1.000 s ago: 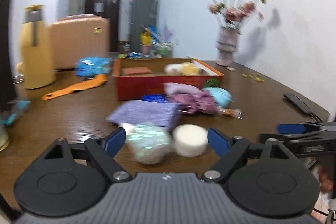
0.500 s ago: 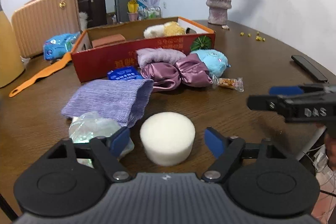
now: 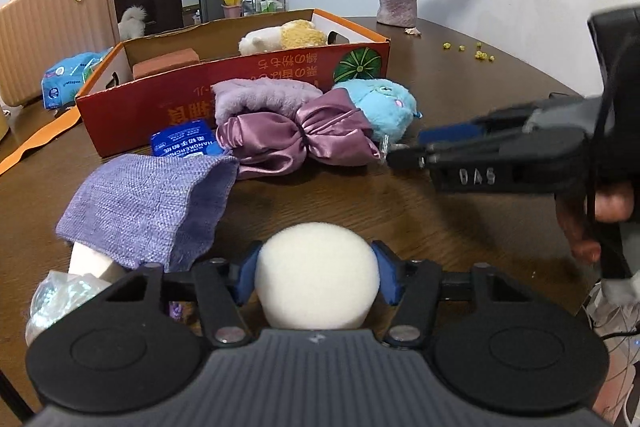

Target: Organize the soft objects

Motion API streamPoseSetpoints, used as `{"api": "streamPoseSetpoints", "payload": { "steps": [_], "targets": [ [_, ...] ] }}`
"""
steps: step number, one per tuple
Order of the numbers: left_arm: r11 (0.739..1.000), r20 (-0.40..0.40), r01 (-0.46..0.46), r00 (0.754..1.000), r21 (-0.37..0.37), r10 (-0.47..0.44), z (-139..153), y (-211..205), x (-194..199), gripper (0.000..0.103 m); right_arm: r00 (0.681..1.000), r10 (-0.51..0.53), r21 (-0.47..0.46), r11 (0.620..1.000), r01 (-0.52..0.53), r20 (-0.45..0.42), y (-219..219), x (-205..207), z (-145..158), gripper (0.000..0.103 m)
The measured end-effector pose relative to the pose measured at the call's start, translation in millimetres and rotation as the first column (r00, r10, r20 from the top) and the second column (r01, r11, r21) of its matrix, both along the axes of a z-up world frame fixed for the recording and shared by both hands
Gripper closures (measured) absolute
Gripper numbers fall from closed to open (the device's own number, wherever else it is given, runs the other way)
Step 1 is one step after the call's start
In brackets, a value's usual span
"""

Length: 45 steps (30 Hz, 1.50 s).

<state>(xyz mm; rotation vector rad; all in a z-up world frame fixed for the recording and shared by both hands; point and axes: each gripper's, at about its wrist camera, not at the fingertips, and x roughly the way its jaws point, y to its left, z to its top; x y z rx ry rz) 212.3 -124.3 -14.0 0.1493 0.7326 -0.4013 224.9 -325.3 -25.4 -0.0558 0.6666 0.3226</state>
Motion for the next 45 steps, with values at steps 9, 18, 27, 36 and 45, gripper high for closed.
{"api": "streamPoseSetpoints", "payload": {
  "steps": [9, 18, 27, 36, 45],
  "targets": [
    [0.998, 0.022, 0.032, 0.999, -0.048, -0.031, 12, 5, -10, 0.047, 1.0, -0.009, 0.035, 0.999, 0.009, -0.013, 5, -48, -6, 0.088],
    [0.982, 0.044, -0.01, 0.999, -0.189, 0.019, 54, 43, -3, 0.047, 1.0, -0.022, 0.034, 0.999, 0.022, 0.017, -2, -56, 17, 0.089],
    [0.992, 0.092, -0.023, 0.995, -0.12, 0.034, 110, 73, 144, 0.047, 0.996, 0.028, 0.145, 0.989, -0.041, 0.088, 8, 39, 79, 0.089],
    [0.985, -0.028, -0.069, 0.997, 0.155, 0.075, 62, 59, 293, 0.043, 0.981, 0.015, 0.153, 0.988, 0.015, -0.192, 84, 275, 68, 0.089],
    [0.989, -0.055, -0.028, 0.998, 0.145, 0.037, 50, 75, 308, 0.026, 0.936, -0.055, 0.117, 0.988, 0.102, -0.347, 125, 355, 22, 0.068]
  ]
}}
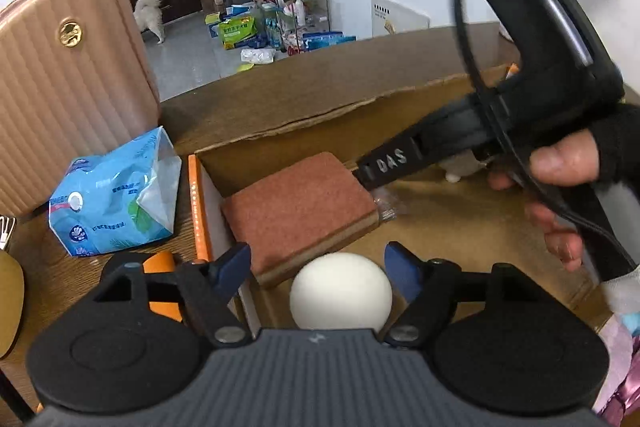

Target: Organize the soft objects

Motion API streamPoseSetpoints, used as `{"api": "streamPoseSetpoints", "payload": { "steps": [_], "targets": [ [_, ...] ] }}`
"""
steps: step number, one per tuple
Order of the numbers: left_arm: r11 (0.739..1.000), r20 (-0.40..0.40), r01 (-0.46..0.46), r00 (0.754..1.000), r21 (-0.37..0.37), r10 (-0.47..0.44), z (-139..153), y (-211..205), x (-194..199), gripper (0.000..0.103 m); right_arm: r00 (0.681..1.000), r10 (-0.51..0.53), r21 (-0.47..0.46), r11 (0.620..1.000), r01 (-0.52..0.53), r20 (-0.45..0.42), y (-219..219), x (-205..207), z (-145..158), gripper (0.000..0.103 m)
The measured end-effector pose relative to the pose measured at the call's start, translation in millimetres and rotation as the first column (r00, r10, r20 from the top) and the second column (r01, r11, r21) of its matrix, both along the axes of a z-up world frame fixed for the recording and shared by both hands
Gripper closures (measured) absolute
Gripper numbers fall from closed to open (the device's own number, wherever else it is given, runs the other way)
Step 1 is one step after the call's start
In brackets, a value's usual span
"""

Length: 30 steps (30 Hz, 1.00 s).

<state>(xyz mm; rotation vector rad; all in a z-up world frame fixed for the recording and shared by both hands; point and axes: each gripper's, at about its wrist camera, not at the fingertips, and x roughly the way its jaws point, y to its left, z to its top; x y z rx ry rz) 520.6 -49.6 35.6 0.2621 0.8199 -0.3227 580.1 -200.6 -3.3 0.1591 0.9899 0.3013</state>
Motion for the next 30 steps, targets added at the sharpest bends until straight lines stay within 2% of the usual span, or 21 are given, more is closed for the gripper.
{"api": "streamPoseSetpoints", "payload": {
  "steps": [2, 5, 9, 13, 17, 23, 27, 30],
  "targets": [
    [1.0, 0.008, -0.006, 1.0, -0.003, 0.006, 3, 5, 0, 0.026, 1.0, 0.007, 0.009, 1.0, -0.007, 0.002, -4, -4, 0, 0.062],
    [1.0, 0.002, -0.013, 1.0, -0.024, 0.013, 11, 12, -2, 0.026, 1.0, -0.006, 0.012, 1.0, 0.005, 0.016, -16, -12, 9, 0.06],
    [0.999, 0.036, -0.041, 0.998, -0.032, 0.042, 33, 19, -18, 0.023, 0.998, -0.01, -0.003, 1.0, 0.01, 0.063, -37, -34, 38, 0.058],
    [0.996, 0.052, -0.068, 0.996, -0.065, 0.071, 59, 34, -46, 0.021, 0.994, -0.01, -0.062, 0.998, 0.017, 0.11, -63, -71, 69, 0.042],
    [0.99, 0.067, -0.1, 0.992, -0.099, 0.107, 81, 48, -77, 0.018, 0.988, -0.045, -0.111, 0.992, 0.062, 0.147, -97, -113, 89, 0.041],
    [0.984, 0.107, -0.128, 0.984, -0.125, 0.142, 103, 56, -124, 0.015, 0.978, -0.081, -0.098, 0.99, 0.102, 0.195, -127, -173, 107, 0.04],
    [0.977, 0.135, -0.144, 0.977, -0.157, 0.166, 101, 59, -162, 0.014, 0.963, -0.066, -0.107, 0.99, 0.097, 0.263, -125, -217, 114, 0.04],
    [0.975, 0.215, -0.167, 0.957, -0.149, 0.196, 86, 61, -216, 0.013, 0.935, -0.037, -0.113, 0.99, 0.081, 0.353, -117, -268, 113, 0.033]
  ]
}}
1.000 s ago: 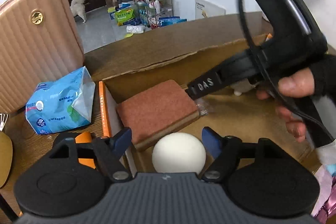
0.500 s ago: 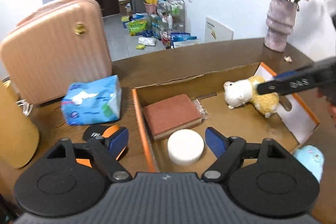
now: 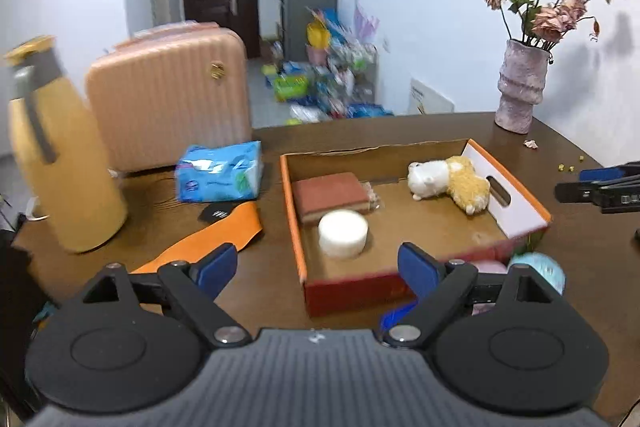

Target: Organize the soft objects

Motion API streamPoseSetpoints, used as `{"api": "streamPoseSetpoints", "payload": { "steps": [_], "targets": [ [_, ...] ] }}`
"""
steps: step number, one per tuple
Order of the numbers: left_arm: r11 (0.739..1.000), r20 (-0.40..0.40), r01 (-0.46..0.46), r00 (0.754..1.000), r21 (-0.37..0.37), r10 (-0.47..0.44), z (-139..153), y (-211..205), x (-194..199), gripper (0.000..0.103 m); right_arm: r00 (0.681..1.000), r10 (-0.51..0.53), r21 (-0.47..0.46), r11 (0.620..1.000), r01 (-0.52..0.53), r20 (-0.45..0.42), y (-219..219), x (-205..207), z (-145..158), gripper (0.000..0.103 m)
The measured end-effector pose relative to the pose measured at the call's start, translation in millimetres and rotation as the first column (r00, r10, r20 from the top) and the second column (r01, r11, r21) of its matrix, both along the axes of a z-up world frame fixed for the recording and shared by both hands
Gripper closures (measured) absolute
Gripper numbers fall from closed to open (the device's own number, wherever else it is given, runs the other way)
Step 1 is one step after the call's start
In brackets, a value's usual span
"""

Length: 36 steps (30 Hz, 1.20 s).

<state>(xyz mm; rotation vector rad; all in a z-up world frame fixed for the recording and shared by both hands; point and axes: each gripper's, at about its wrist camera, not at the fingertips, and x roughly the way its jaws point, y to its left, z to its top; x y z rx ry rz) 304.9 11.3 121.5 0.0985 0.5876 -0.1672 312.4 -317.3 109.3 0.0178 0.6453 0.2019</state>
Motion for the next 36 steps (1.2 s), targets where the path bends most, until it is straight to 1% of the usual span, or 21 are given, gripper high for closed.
{"api": "streamPoseSetpoints", "payload": {
  "steps": [2, 4, 5, 7, 9, 11, 14, 15, 16, 18, 20, 22, 26, 29, 32, 33, 34, 36],
  "targets": [
    [1.0, 0.061, -0.004, 0.998, 0.024, 0.003, -15, -1, -42, 0.012, 0.998, 0.024, -0.008, 1.0, -0.023, 0.065, 5, -40, -6, 0.029],
    [1.0, 0.098, -0.003, 0.995, 0.023, 0.0, -32, -2, -81, 0.009, 0.992, 0.057, -0.008, 0.998, -0.057, 0.115, 13, -82, -21, 0.028],
    [1.0, 0.103, -0.005, 0.995, 0.006, 0.004, -41, 0, -99, 0.008, 0.989, 0.063, -0.001, 0.998, -0.064, 0.132, 16, -98, -28, 0.026],
    [0.999, 0.071, -0.012, 0.997, -0.036, 0.014, -61, 2, -131, 0.008, 0.981, 0.09, 0.009, 0.996, -0.093, 0.169, 23, -134, -48, 0.026],
    [0.997, 0.028, -0.015, 0.999, -0.069, 0.017, -75, 6, -153, 0.008, 0.981, 0.077, 0.006, 0.997, -0.08, 0.179, 33, -163, -68, 0.026],
    [0.996, 0.002, -0.032, 0.999, -0.088, 0.032, -85, 11, -174, 0.008, 0.983, 0.051, 0.018, 0.998, -0.055, 0.179, 38, -190, -83, 0.026],
    [0.995, 0.008, -0.068, 0.998, -0.072, 0.069, -93, 18, -195, 0.008, 0.988, 0.037, 0.106, 0.993, -0.053, 0.152, 38, -222, -101, 0.025],
    [0.995, 0.018, -0.08, 0.997, -0.058, 0.081, -94, 20, -201, 0.008, 0.989, 0.05, 0.109, 0.992, -0.065, 0.139, 40, -229, -105, 0.026],
    [0.995, 0.024, -0.087, 0.996, -0.05, 0.088, -94, 22, -204, 0.008, 0.99, 0.06, 0.084, 0.994, -0.071, 0.13, 43, -234, -109, 0.025],
    [0.993, 0.03, -0.1, 0.994, -0.054, 0.102, -94, 25, -206, 0.008, 0.99, 0.054, 0.042, 0.997, -0.06, 0.128, 48, -243, -112, 0.025],
    [0.992, 0.036, -0.107, 0.993, -0.073, 0.11, -92, 31, -207, 0.008, 0.992, 0.054, 0.056, 0.997, -0.061, 0.116, 50, -245, -113, 0.025],
    [0.99, 0.044, -0.115, 0.992, -0.075, 0.119, -92, 36, -206, 0.008, 0.99, 0.069, 0.064, 0.995, -0.077, 0.123, 56, -247, -112, 0.025],
    [0.983, 0.03, -0.167, 0.985, -0.077, 0.17, -99, 52, -202, 0.008, 0.982, 0.152, 0.093, 0.982, -0.163, 0.116, 77, -240, -111, 0.026],
    [0.974, 0.003, -0.21, 0.978, -0.079, 0.211, -106, 68, -197, 0.008, 0.959, 0.245, 0.085, 0.962, -0.259, 0.143, 108, -229, -108, 0.026],
    [0.964, -0.012, -0.258, 0.966, -0.066, 0.258, -109, 82, -191, 0.008, 0.913, 0.353, 0.042, 0.929, -0.368, 0.204, 147, -212, -100, 0.027],
    [0.961, -0.012, -0.269, 0.963, -0.065, 0.269, -108, 87, -189, 0.008, 0.902, 0.372, 0.023, 0.922, -0.386, 0.22, 158, -208, -99, 0.028],
    [0.958, -0.013, -0.28, 0.96, -0.065, 0.28, -107, 91, -188, 0.008, 0.898, 0.381, -0.002, 0.921, -0.39, 0.222, 170, -200, -101, 0.029],
    [0.953, -0.018, -0.297, 0.955, -0.067, 0.296, -107, 98, -183, 0.008, 0.902, 0.384, -0.035, 0.922, -0.385, 0.197, 189, -184, -106, 0.037]
  ]
}}
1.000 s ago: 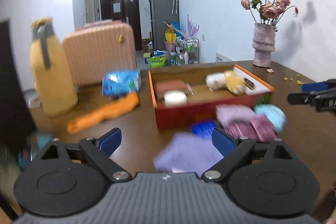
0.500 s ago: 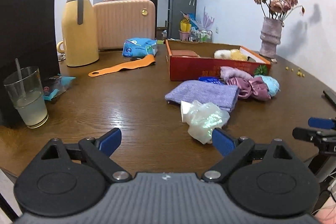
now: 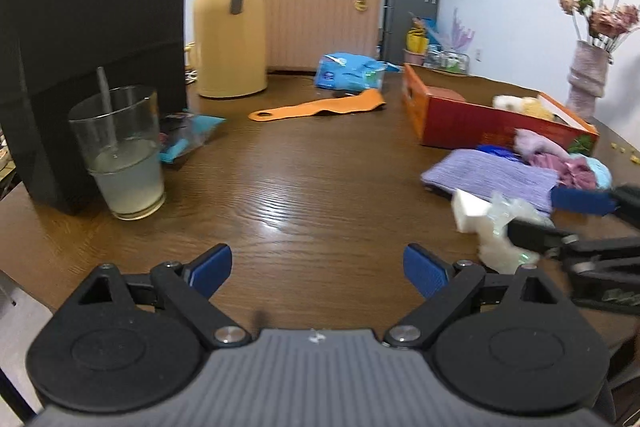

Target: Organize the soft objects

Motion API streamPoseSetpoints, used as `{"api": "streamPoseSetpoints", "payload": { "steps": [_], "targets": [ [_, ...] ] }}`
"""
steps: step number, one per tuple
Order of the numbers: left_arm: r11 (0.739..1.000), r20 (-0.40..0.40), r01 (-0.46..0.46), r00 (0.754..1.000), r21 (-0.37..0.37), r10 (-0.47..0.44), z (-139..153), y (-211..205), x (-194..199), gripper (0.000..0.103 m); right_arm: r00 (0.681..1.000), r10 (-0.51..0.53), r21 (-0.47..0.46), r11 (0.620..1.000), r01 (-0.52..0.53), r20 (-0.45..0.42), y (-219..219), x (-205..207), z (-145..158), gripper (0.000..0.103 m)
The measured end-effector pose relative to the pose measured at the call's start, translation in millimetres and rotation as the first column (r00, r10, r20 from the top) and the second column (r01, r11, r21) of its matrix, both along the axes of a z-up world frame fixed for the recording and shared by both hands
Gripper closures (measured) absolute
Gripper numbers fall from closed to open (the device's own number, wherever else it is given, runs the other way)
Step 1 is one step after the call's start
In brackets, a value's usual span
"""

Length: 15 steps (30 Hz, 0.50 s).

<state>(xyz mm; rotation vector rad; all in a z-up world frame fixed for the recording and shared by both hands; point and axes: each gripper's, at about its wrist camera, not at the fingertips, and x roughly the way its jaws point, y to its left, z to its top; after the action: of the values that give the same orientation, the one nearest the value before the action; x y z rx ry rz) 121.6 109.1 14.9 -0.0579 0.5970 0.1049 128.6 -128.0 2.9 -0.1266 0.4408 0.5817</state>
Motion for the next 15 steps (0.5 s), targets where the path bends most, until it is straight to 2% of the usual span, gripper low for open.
{"api": "streamPoseSetpoints", "payload": {
  "steps": [1, 2, 5, 8, 11, 13, 14, 15],
  "targets": [
    [1.0, -0.008, -0.002, 1.0, -0.003, 0.002, 0, 2, 4, 0.008, 1.0, 0.004, -0.011, 1.0, -0.005, -0.019, 5, 6, -4, 0.045],
    [1.0, -0.014, 0.001, 1.0, -0.004, -0.001, -1, 1, 7, 0.008, 0.999, 0.009, -0.014, 1.0, -0.01, -0.046, 8, 11, -9, 0.062],
    [0.999, -0.033, 0.051, 0.998, -0.012, -0.051, -4, -12, 26, 0.008, 0.999, 0.016, 0.039, 0.999, -0.013, -0.052, -7, 9, -11, 0.076],
    [0.989, -0.046, 0.144, 0.988, -0.024, -0.145, -8, -40, 49, 0.01, 0.996, -0.05, 0.093, 0.994, 0.056, -0.07, -42, 7, -3, 0.078],
    [0.966, -0.035, 0.256, 0.966, -0.028, -0.257, -11, -74, 74, 0.017, 0.984, -0.161, 0.106, 0.98, 0.168, -0.077, -81, 5, 3, 0.078],
    [0.956, -0.034, 0.293, 0.955, -0.026, -0.294, -15, -92, 88, 0.031, 0.964, -0.249, 0.104, 0.961, 0.258, -0.091, -107, 3, 3, 0.078],
    [0.951, -0.038, 0.306, 0.951, -0.033, -0.308, -17, -97, 94, 0.034, 0.953, -0.285, 0.105, 0.95, 0.295, -0.099, -118, 2, 2, 0.078],
    [0.946, -0.04, 0.322, 0.945, -0.045, -0.324, -18, -101, 99, 0.043, 0.943, -0.315, 0.108, 0.939, 0.326, -0.112, -129, 1, 0, 0.078]
  ]
}}
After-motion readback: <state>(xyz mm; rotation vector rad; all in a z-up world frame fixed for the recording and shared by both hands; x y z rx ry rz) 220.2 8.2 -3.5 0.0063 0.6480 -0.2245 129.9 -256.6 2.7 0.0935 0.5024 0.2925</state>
